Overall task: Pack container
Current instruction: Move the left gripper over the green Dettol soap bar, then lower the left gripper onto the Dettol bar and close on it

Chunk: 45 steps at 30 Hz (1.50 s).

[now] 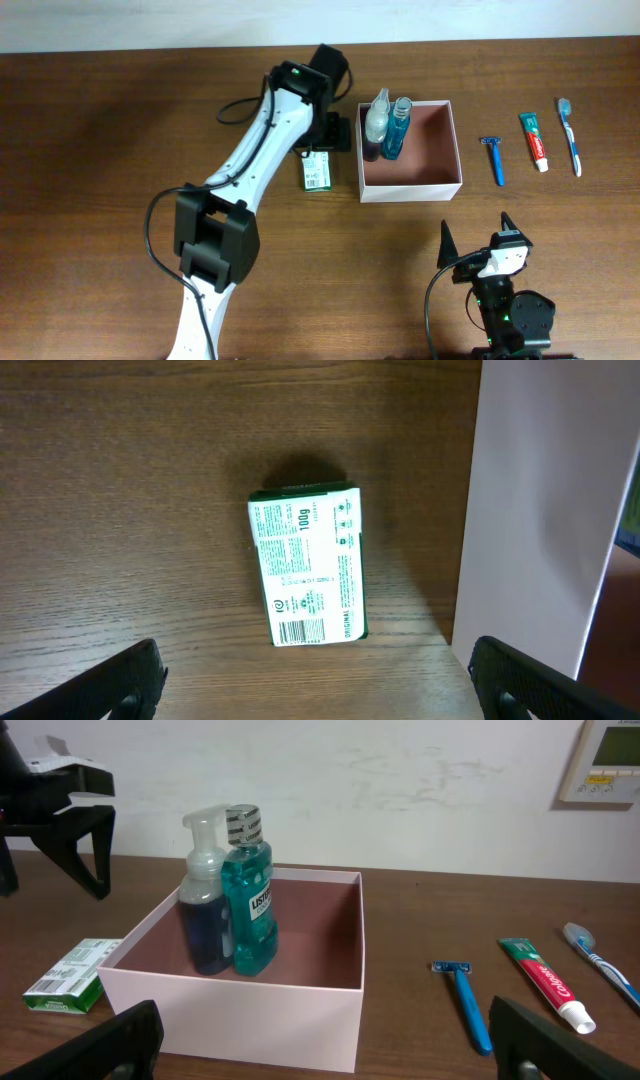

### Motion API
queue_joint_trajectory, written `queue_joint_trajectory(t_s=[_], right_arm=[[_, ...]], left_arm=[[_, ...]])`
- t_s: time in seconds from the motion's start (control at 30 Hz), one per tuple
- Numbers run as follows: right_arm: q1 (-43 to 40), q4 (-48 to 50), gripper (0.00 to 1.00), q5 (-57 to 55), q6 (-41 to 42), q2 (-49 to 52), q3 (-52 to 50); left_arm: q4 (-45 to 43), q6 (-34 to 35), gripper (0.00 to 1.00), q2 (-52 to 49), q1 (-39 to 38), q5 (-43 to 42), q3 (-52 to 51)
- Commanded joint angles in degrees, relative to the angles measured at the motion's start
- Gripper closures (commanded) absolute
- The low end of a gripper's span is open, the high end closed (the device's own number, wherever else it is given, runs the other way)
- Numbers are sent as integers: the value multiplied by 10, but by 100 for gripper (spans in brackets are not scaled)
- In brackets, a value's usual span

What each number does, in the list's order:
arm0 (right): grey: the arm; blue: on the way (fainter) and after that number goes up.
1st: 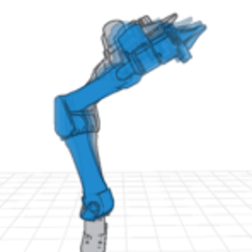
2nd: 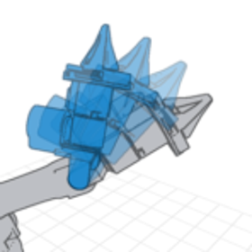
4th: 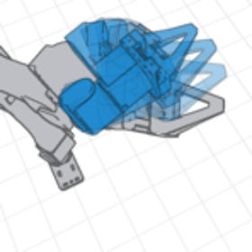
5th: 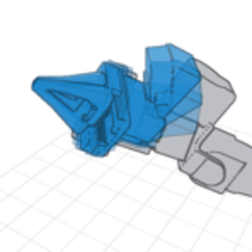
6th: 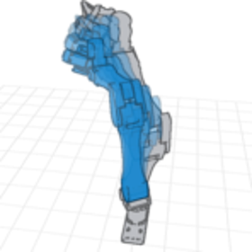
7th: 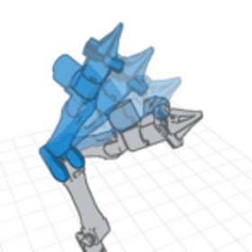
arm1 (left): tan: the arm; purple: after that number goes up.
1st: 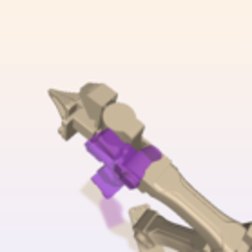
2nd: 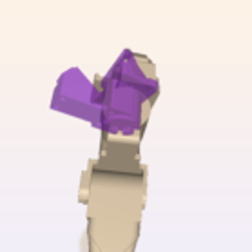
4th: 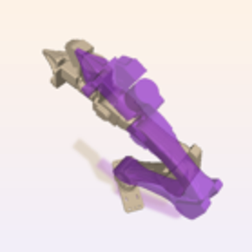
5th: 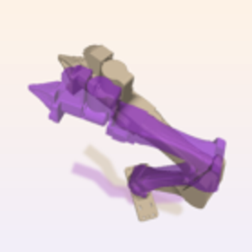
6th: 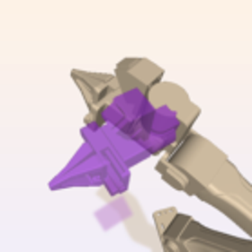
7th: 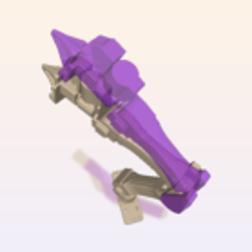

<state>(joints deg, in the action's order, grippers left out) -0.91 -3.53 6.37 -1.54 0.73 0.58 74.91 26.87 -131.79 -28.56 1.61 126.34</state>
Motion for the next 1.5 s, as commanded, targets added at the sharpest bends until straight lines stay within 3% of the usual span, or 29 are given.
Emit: queue_joint_trajectory(t_s=[0.0,0.53,1.2,1.47], right_arm=[[5,-3,1,5,0,-4,-3],[5,-3,1,5,0,-4,-3],[5,-3,1,5,0,-4,-3],[5,-3,1,5,0,-4,-3]], left_arm=[[-2,8,1,0,6,27,-8],[-1,9,1,-72,9,-29,-9],[-20,10,1,-97,9,-29,-9],[-9,44,0,-110,9,-27,-9]])
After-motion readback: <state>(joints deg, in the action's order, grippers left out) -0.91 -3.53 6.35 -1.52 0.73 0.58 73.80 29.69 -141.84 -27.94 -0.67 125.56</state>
